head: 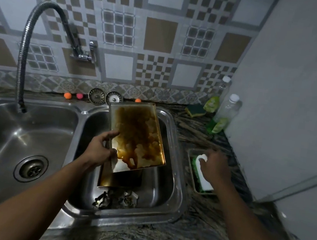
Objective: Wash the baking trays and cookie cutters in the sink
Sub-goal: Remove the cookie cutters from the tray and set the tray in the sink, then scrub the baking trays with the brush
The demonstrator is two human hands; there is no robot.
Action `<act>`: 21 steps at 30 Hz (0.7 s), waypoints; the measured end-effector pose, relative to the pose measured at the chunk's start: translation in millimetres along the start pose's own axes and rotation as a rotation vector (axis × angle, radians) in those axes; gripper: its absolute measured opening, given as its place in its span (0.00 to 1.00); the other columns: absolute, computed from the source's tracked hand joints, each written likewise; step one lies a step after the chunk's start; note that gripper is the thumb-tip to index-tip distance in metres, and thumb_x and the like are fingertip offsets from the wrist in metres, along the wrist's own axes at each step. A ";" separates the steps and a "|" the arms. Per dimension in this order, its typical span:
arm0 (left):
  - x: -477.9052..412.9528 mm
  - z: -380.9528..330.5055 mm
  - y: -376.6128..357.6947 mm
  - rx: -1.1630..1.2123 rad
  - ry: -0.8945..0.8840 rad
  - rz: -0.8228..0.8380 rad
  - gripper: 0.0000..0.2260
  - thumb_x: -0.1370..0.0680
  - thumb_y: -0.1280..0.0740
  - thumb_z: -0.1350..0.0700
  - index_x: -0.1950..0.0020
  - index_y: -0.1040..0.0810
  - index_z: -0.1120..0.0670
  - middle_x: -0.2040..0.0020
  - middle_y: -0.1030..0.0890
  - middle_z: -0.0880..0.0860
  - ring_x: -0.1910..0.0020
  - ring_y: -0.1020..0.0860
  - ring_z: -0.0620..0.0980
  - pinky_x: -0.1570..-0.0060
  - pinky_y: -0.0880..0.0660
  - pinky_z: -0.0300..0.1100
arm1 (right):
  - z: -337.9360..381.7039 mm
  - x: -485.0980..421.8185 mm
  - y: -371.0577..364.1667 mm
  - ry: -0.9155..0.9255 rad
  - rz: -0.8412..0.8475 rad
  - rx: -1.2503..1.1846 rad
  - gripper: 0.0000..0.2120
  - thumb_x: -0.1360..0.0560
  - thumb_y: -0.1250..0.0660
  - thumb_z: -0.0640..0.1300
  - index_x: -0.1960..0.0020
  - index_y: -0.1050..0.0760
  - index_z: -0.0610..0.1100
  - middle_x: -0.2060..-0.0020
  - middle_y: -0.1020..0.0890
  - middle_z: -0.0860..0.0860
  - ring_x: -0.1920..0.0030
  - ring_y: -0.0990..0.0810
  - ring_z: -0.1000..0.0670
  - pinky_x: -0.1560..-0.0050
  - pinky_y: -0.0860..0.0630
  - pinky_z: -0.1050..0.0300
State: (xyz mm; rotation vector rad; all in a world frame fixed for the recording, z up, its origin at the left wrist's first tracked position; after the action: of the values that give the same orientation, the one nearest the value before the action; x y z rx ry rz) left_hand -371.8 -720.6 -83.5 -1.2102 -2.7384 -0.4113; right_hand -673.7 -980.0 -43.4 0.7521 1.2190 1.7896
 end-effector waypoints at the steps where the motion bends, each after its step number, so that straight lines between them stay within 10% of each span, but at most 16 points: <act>1: -0.3 -0.8 -2.7 -0.001 0.006 -0.001 0.31 0.27 0.31 0.72 0.33 0.26 0.43 0.29 0.30 0.48 0.31 0.28 0.57 0.44 0.21 0.58 | -8.1 6.8 -2.3 0.012 0.024 0.011 0.18 0.24 0.32 0.48 0.36 0.25 0.43 0.40 0.24 0.40 0.40 0.25 0.39 0.44 0.25 0.49; 21: 20.3 -9.2 -11.2 0.017 0.010 -0.027 0.29 0.23 0.37 0.73 0.28 0.29 0.47 0.25 0.33 0.50 0.27 0.34 0.54 0.39 0.23 0.54 | -15.8 26.6 9.3 -0.026 -0.102 -0.177 0.15 0.17 0.45 0.48 0.33 0.30 0.45 0.39 0.22 0.42 0.42 0.23 0.40 0.50 0.26 0.49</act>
State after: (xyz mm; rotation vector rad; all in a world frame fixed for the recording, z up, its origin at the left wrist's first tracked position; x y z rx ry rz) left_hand -393.8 -716.2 -72.5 -1.1656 -2.7466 -0.3947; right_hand -702.3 -965.5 -39.6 0.5992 1.0471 1.7711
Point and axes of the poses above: each hand's wrist, its own x-axis away from the middle knuckle, its own y-axis out of the back of the hand, z = x × y, the point moved 8 cm from there along -x, towards the middle knuckle
